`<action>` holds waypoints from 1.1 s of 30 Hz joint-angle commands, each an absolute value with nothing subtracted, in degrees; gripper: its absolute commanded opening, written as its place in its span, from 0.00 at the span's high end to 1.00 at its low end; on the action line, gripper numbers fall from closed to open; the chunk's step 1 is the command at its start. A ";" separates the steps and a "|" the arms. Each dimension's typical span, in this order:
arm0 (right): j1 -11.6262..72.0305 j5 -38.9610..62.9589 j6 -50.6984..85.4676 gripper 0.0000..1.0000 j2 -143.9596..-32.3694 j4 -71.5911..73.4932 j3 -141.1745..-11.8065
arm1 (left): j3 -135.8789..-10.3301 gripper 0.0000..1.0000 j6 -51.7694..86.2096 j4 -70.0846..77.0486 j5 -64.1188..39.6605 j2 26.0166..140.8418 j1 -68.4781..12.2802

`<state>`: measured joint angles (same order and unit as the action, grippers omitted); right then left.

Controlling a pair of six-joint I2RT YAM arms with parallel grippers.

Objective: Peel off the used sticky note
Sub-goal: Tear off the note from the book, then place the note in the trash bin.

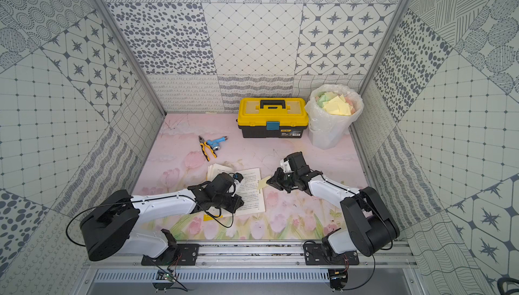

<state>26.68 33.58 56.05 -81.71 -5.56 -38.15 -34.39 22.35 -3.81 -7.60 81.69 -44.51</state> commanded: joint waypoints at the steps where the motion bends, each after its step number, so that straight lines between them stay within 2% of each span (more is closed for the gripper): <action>1: 26.47 32.44 56.51 1.00 -79.96 -4.53 -39.99 | -34.13 0.90 20.76 -3.40 -7.55 82.26 -44.56; 8: 24.69 31.86 53.79 1.00 -76.47 -9.55 -43.85 | -34.33 0.90 20.57 -3.49 -7.50 82.13 -44.56; 16: 20.37 27.92 44.60 1.00 -71.48 -23.72 -56.22 | -34.73 0.87 21.06 -3.11 -7.57 81.26 -44.55; 25: 8.95 28.65 40.08 1.00 -71.70 -29.20 -71.51 | -35.08 0.82 21.33 -2.70 -6.76 79.82 -44.56; 33: -2.64 31.06 40.70 1.00 -77.50 -29.18 -85.49 | -35.84 0.81 21.30 -2.55 -6.84 79.98 -44.56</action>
<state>-0.30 29.95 41.54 -75.22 -29.91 -81.30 -34.79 22.35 -3.40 -7.20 80.20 -44.51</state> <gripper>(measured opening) 0.055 0.186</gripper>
